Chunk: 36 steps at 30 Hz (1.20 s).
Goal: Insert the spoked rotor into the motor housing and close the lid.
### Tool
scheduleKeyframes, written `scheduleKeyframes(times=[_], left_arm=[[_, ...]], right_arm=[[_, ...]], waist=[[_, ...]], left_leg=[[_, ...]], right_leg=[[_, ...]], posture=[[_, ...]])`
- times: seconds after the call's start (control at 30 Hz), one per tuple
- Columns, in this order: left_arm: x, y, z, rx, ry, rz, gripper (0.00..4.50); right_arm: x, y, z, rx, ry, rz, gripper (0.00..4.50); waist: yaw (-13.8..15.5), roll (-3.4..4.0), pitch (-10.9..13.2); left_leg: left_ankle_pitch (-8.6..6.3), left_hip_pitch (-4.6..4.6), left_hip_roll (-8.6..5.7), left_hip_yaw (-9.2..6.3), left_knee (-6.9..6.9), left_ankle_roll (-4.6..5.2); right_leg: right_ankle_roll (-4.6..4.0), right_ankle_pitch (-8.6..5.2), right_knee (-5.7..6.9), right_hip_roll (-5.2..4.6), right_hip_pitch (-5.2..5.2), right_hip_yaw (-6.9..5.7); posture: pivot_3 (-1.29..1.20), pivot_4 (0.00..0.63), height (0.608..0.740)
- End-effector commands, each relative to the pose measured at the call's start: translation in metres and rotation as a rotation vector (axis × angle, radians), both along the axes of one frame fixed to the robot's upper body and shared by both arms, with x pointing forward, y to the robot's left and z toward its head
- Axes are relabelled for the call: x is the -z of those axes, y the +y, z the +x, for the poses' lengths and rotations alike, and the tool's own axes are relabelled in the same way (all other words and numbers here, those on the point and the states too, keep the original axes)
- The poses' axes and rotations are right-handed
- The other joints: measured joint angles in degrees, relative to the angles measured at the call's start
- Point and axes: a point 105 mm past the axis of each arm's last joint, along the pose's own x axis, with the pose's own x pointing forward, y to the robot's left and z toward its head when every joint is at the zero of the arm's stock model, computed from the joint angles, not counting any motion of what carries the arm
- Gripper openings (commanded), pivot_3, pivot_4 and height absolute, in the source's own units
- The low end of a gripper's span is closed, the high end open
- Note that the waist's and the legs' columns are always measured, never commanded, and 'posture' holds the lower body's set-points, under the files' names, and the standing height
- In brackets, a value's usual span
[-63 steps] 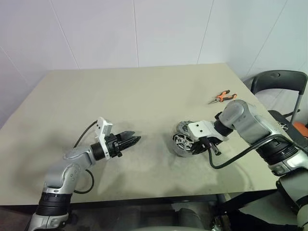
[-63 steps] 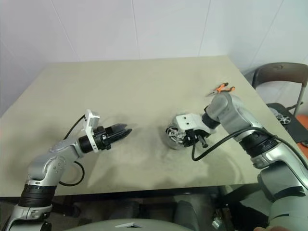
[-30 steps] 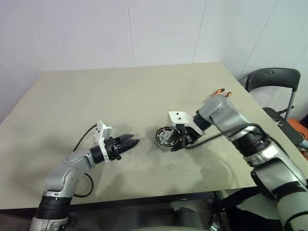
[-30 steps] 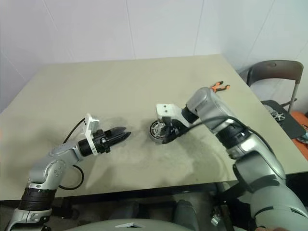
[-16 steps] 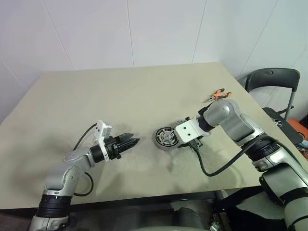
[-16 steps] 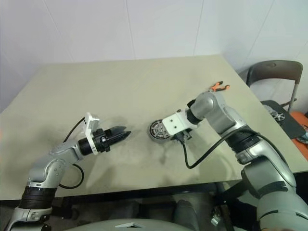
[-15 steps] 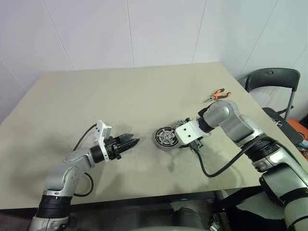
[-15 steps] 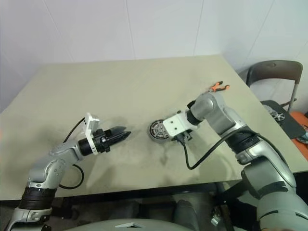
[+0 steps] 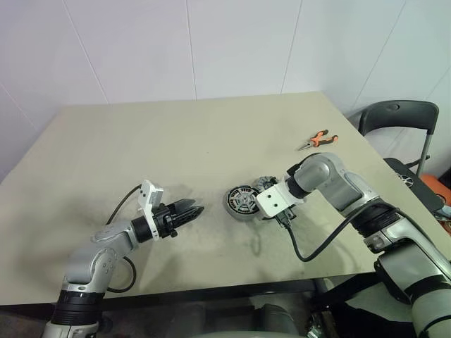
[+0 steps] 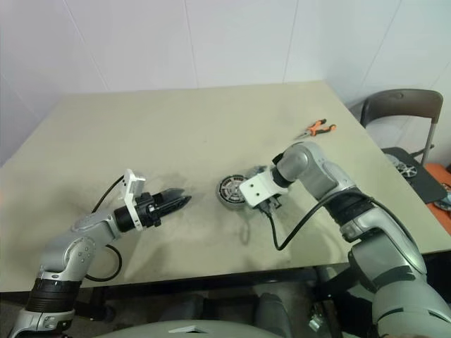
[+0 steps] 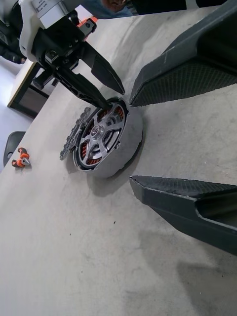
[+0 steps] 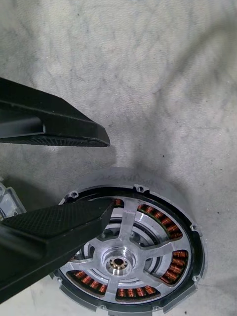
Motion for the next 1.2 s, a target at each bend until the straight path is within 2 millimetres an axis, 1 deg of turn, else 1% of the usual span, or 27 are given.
scheduleKeyframes(times=[0.03,0.07,0.1,0.13,0.27,0.4,0.47,0.53,0.6,0.67,0.73,0.8,0.93,1.13,1.2], left_arm=[[-0.011,0.0,0.001,0.005,-0.053,0.004,2.36],[-0.011,0.001,0.001,0.005,-0.052,0.005,2.36],[-0.01,0.002,0.001,0.004,-0.051,0.006,2.36],[-0.01,0.002,0.002,0.003,-0.05,0.006,2.36],[-0.009,0.003,0.002,0.003,-0.049,0.004,2.36],[-0.006,0.003,0.002,0.003,-0.048,-0.001,2.36],[-0.005,0.003,0.002,0.003,-0.047,-0.002,2.36],[-0.004,0.002,0.002,0.004,-0.046,-0.004,2.36],[-0.003,0.002,0.002,0.006,-0.046,-0.005,2.36],[-0.003,0.0,0.003,0.008,-0.046,-0.008,2.36],[-0.003,-0.002,0.004,0.01,-0.049,-0.011,2.36],[-0.004,-0.003,0.005,0.011,-0.052,-0.012,2.36],[-0.005,-0.002,0.006,0.008,-0.053,-0.009,2.36],[-0.004,0.0,0.005,0.0,-0.048,-0.009,2.36],[-0.003,0.0,0.003,-0.001,-0.047,-0.01,2.36]], right_arm=[[0.003,-0.005,0.003,0.005,-0.021,-0.01,0.83],[0.002,-0.004,0.004,0.007,-0.024,-0.005,0.42],[0.001,-0.003,0.005,0.006,-0.033,0.001,0.11],[0.0,-0.002,0.006,0.006,-0.042,0.007,0.0],[-0.005,0.002,0.011,0.01,-0.066,0.026,0.0],[-0.01,0.002,0.01,0.063,-0.022,0.032,0.0],[-0.014,-0.001,0.005,0.106,0.048,0.017,0.0],[-0.02,-0.002,-0.004,0.157,0.158,0.009,0.0],[-0.025,0.002,-0.007,0.205,0.224,0.019,0.0],[-0.027,0.011,-0.004,0.258,0.258,0.049,0.0],[-0.027,0.019,-0.001,0.299,0.281,0.07,0.0],[-0.024,0.024,0.003,0.328,0.277,0.077,0.0],[-0.014,0.02,0.009,0.357,0.238,0.053,0.0],[-0.009,0.018,0.007,0.287,0.2,0.046,0.0],[-0.01,0.017,0.003,0.264,0.21,0.048,0.72]], waist=[[0.01,0.0,0.0],[0.02,-0.01,0.0],[-0.04,-0.01,0.0],[-0.09,-0.01,0.0],[-0.14,-0.01,0.0],[-0.14,-0.01,0.0],[0.03,-0.01,0.0],[0.32,0.0,0.0],[0.43,0.0,0.0],[0.42,0.0,0.0],[0.34,0.0,0.0],[0.07,0.01,0.0],[-0.11,0.01,0.0],[-0.11,0.01,-0.01],[-0.11,0.02,-0.01]], left_leg=[[0.0,0.01,0.0,0.0,0.0,0.0],[0.0,0.04,0.0,0.0,0.01,0.0],[0.0,0.07,0.0,0.0,0.0,0.0],[0.0,0.07,0.0,0.0,0.0,0.0],[0.0,0.23,0.02,-0.01,0.0,0.0],[-0.01,0.41,0.03,-0.01,0.0,0.0],[-0.02,0.5,0.03,0.0,0.0,0.01],[-0.02,0.49,0.03,-0.02,0.0,0.01],[-0.04,0.43,0.03,-0.04,-0.02,0.04],[-0.04,0.28,0.03,-0.05,-0.02,0.04],[-0.04,0.14,0.03,-0.05,-0.02,0.03],[-0.03,-0.03,0.03,-0.05,-0.02,0.02],[-0.03,-0.09,0.03,-0.04,-0.04,0.01],[-0.01,-0.04,0.03,-0.04,0.01,-0.01],[-0.01,-0.03,0.03,-0.04,0.02,-0.01]], right_leg=[[0.0,0.0,0.0,0.0,0.02,0.0],[0.0,0.0,-0.01,0.0,0.05,0.0],[0.0,0.0,-0.01,0.0,0.07,0.0],[0.0,0.0,-0.01,0.0,0.08,0.0],[0.0,0.0,0.0,0.01,0.19,0.0],[-0.01,0.0,-0.01,0.01,0.28,0.0],[-0.01,0.0,-0.02,-0.01,0.28,0.0],[-0.01,-0.01,-0.02,-0.03,0.27,0.01],[-0.01,-0.01,-0.06,-0.05,0.22,0.02],[-0.01,0.0,-0.05,-0.05,0.06,0.02],[-0.01,0.0,-0.03,-0.05,-0.08,0.02],[-0.02,0.01,-0.01,-0.05,-0.25,0.02],[-0.01,0.02,-0.01,-0.05,-0.29,0.01],[-0.08,0.11,0.0,-0.03,-0.25,-0.01],[-0.09,0.12,0.0,-0.01,-0.25,-0.01]], posture=[[0.0,0.0,0.74],[0.0,0.0,0.74],[0.0,0.0,0.74],[0.0,0.0,0.74],[0.0,0.0,0.74],[0.0,0.0,0.74],[0.0,0.0,0.74],[0.0,0.0,0.74],[0.0,0.0,0.74],[0.0,0.0,0.74],[0.0,0.0,0.74],[0.0,0.0,0.74],[0.0,0.0,0.74],[0.0,0.0,0.74],[0.0,0.0,0.74]])
